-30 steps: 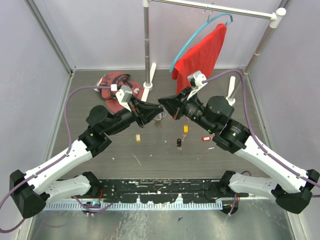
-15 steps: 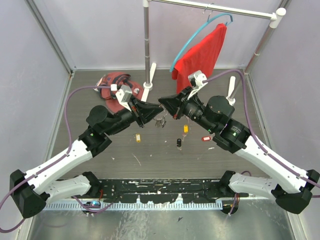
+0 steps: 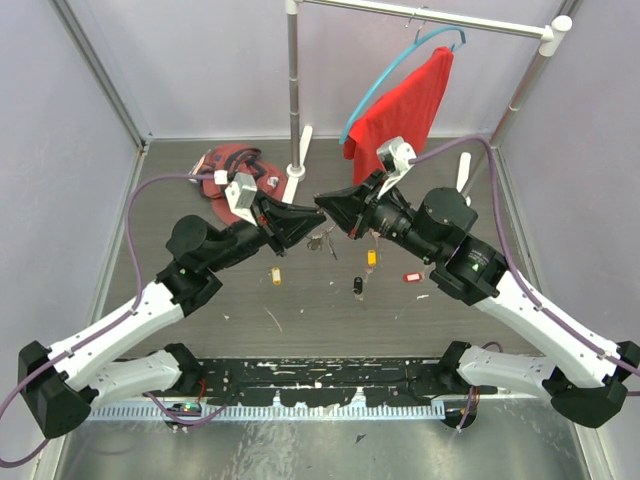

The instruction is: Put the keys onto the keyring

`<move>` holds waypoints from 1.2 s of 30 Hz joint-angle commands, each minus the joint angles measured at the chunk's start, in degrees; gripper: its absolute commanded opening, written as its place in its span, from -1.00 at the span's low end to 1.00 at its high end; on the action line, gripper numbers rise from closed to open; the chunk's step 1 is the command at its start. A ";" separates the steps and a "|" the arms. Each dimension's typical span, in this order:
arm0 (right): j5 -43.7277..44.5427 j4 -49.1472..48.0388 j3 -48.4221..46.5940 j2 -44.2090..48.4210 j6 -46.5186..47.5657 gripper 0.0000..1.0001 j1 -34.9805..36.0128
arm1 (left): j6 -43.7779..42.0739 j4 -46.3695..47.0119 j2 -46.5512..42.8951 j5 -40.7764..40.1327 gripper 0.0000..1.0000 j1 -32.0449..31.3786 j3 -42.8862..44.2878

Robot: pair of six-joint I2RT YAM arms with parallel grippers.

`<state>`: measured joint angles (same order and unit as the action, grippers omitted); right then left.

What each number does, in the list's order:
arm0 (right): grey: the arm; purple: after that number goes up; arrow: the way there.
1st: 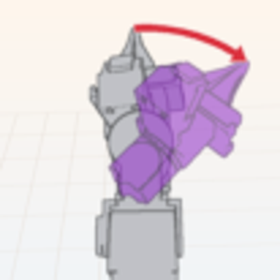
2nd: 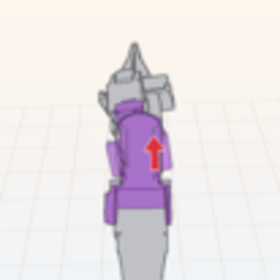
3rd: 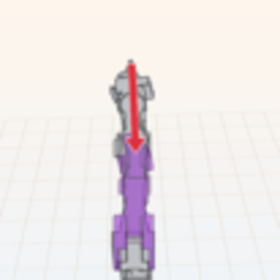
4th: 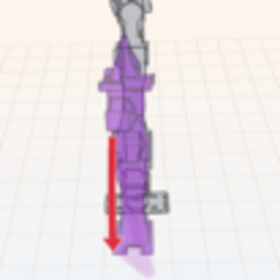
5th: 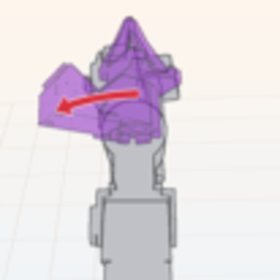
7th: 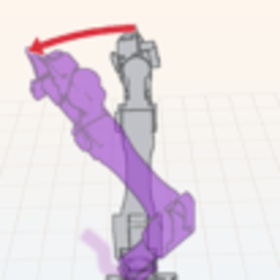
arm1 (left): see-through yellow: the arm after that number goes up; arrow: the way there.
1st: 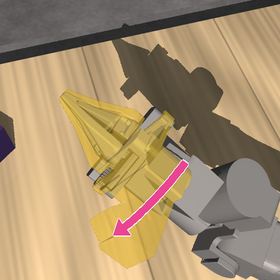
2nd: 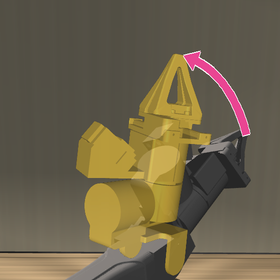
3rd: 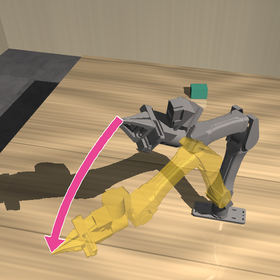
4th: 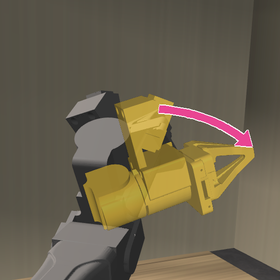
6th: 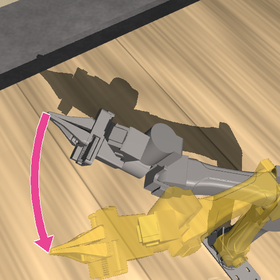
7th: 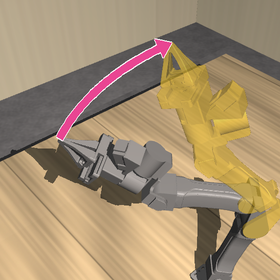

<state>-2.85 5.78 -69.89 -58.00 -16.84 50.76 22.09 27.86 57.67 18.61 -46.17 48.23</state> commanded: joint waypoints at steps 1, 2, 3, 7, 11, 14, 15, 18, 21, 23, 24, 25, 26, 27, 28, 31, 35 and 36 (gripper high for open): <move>-6.90 -1.71 -3.03 0.87 1.25 -0.77 0.30 | -1.45 4.61 -1.36 0.01 -1.00 0.03 -1.69; -7.54 -1.47 -3.10 0.98 1.61 -0.71 0.30 | -1.70 4.78 -1.53 0.12 -1.00 0.07 -1.89; -8.05 -1.19 -3.19 1.30 2.06 -0.65 0.29 | -1.92 5.02 -1.77 0.31 -1.00 0.04 -2.07; -7.23 0.38 -3.44 3.05 3.82 -0.43 0.24 | -3.03 5.61 -2.80 0.49 -1.00 0.06 -2.69; -3.37 1.35 -3.41 5.17 5.52 -0.37 0.30 | -3.81 5.63 -3.09 1.69 -1.00 0.07 -2.92; -0.66 2.81 -3.67 6.46 7.25 -0.34 0.30 | -4.75 5.12 -3.23 3.42 -1.00 0.08 -2.88; 0.01 3.49 -3.69 6.75 7.98 -0.32 0.30 | -5.22 4.51 -3.46 3.84 -1.00 0.07 -2.83; 0.98 6.58 -4.36 7.28 10.36 -0.31 0.30 | -6.67 2.80 -4.14 4.19 -1.00 0.07 -2.59; -0.24 9.87 -5.91 6.88 12.68 -0.28 0.30 | -8.14 0.10 -4.79 4.24 -1.00 0.04 -1.74; -1.43 12.00 -7.57 5.72 13.17 -0.28 0.27 | -8.93 -1.47 -5.14 4.22 -1.00 0.08 -1.27; -1.90 12.68 -8.37 5.11 12.79 -0.28 0.30 | -9.36 -2.12 -5.23 4.18 -1.00 0.11 -1.09; -2.42 13.16 -9.03 4.50 12.19 -0.28 0.30 | -9.93 -2.89 -5.23 4.10 -1.00 0.08 -0.92; -2.95 13.55 -9.69 3.88 11.34 -0.27 0.26 | -10.33 -3.71 -5.20 3.89 -1.00 0.07 -0.50; -3.60 13.97 -10.50 3.19 10.39 -0.28 0.30 | -10.63 -4.65 -5.17 3.75 -1.00 0.10 -0.25; -4.30 14.62 -11.34 2.52 9.44 -0.28 0.32 | -10.92 -5.42 -5.15 3.49 -1.00 0.09 0.02; -5.77 15.87 -12.90 1.09 5.68 -0.28 0.30 | -11.81 -7.11 -5.20 2.36 -1.00 0.05 0.80; -5.81 18.37 -14.47 -0.68 2.88 -0.29 0.30 | -12.95 -9.31 -4.82 1.33 -1.00 0.05 1.96; -5.93 19.38 -14.94 -1.16 2.59 -0.29 0.30 | -13.06 -9.45 -4.73 1.15 -1.00 0.11 2.21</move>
<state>-7.27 23.03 -80.97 -58.13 -10.55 50.87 11.25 19.31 53.30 21.21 -46.17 47.27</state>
